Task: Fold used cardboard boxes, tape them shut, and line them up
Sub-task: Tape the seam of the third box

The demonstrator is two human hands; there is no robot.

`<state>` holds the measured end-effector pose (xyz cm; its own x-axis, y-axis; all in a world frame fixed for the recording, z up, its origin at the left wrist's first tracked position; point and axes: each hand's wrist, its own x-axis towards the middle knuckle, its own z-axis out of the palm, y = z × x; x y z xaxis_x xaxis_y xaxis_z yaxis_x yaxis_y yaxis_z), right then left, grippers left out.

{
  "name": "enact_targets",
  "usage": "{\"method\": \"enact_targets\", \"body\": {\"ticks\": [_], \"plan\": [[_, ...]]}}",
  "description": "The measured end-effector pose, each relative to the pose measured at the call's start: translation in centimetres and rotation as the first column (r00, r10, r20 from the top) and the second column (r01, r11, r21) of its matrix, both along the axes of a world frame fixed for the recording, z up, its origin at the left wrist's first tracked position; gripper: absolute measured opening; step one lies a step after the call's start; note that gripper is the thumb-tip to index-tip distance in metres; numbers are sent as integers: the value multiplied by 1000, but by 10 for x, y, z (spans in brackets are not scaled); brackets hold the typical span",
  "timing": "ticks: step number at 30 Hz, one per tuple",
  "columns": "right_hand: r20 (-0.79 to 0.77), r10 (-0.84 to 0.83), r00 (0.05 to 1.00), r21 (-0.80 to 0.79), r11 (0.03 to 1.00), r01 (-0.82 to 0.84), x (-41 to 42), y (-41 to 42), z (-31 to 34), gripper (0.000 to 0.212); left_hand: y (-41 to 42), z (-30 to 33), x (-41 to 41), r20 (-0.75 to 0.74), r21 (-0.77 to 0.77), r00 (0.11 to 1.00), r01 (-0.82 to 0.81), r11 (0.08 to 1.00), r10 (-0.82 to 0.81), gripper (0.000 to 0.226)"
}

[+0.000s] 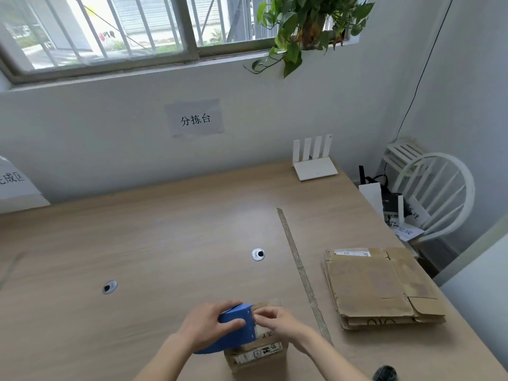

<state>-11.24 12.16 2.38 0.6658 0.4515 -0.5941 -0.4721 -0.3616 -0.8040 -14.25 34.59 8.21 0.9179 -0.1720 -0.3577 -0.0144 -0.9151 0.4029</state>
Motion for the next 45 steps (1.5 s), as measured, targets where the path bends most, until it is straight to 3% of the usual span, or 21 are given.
{"method": "enact_targets", "body": {"ticks": [9,13,19,22,26,28,32,37,45], "plan": [[135,-129,982,-120,982,146,-7,7,-8,8,-4,6,-2,31,87,997,69,994,-72,58],[213,-170,962,-204,955,214,-9,6,-4,10,-2,4,-5,60,166,995,65,984,-76,73],[77,-386,919,-102,914,392,-4,-20,-20,12,12,-5,-13,44,227,999,-3,974,-7,73],[72,-379,923,-108,917,385,-4,-25,-18,13,-1,5,-10,56,259,997,33,965,-49,59],[216,-283,934,-224,917,330,-3,-34,-20,15,-18,9,-4,94,380,987,86,921,-131,55],[230,-324,918,-232,898,375,-7,-36,-21,15,-29,7,-1,107,425,974,138,895,-201,53],[166,-472,866,-187,847,498,-17,-40,-10,18,-42,-4,1,113,389,971,152,908,-211,52],[128,-491,862,-206,837,507,-21,-49,-11,16,-40,-5,6,121,331,980,110,937,-158,53],[-30,-587,809,-177,800,573,-29,-51,-32,20,-43,-13,10,102,366,975,146,919,-196,60]]}}
